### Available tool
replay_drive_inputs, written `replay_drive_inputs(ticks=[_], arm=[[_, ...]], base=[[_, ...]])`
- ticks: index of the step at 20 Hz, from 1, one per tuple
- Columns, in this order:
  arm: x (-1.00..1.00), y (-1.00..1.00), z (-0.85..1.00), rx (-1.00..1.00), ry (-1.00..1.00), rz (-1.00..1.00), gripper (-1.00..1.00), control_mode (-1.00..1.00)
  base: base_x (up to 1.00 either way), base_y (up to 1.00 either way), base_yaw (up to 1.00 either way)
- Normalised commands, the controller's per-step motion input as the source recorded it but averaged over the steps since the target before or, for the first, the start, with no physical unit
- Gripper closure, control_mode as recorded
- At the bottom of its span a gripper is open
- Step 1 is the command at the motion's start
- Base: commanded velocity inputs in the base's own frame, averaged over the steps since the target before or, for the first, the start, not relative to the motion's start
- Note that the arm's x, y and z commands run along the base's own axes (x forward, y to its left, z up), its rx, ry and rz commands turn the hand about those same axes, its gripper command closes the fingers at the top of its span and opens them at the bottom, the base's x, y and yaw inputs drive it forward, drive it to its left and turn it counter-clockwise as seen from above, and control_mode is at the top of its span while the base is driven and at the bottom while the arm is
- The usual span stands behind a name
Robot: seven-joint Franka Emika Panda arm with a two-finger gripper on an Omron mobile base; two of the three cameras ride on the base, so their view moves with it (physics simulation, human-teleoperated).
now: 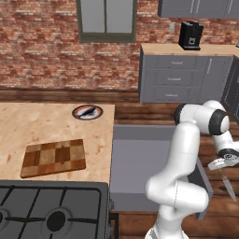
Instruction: Pick up the knife from the drawer and place it on the cutting board. Then place the meat from the plate to the cutting board.
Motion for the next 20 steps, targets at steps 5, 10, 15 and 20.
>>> replay_drive_inputs(ticks=[5,10,15,20], arm=[[0.03,0.05,-0.19,0.0,0.0,-0.02,1.0,-1.0],[0.03,0.24,-0.29,0.0,0.0,-0.05,1.0,-1.0],[0.12,0.21,-0.15,0.0,0.0,-0.04,1.0,-1.0],[0.11,0.01,-0.23,0.01,0.0,-0.01,1.0,-1.0]], base=[[0.0,0.0,0.0],[0.0,0.0,0.0],[0.0,0.0,0.0],[0.0,0.0,0.0]])
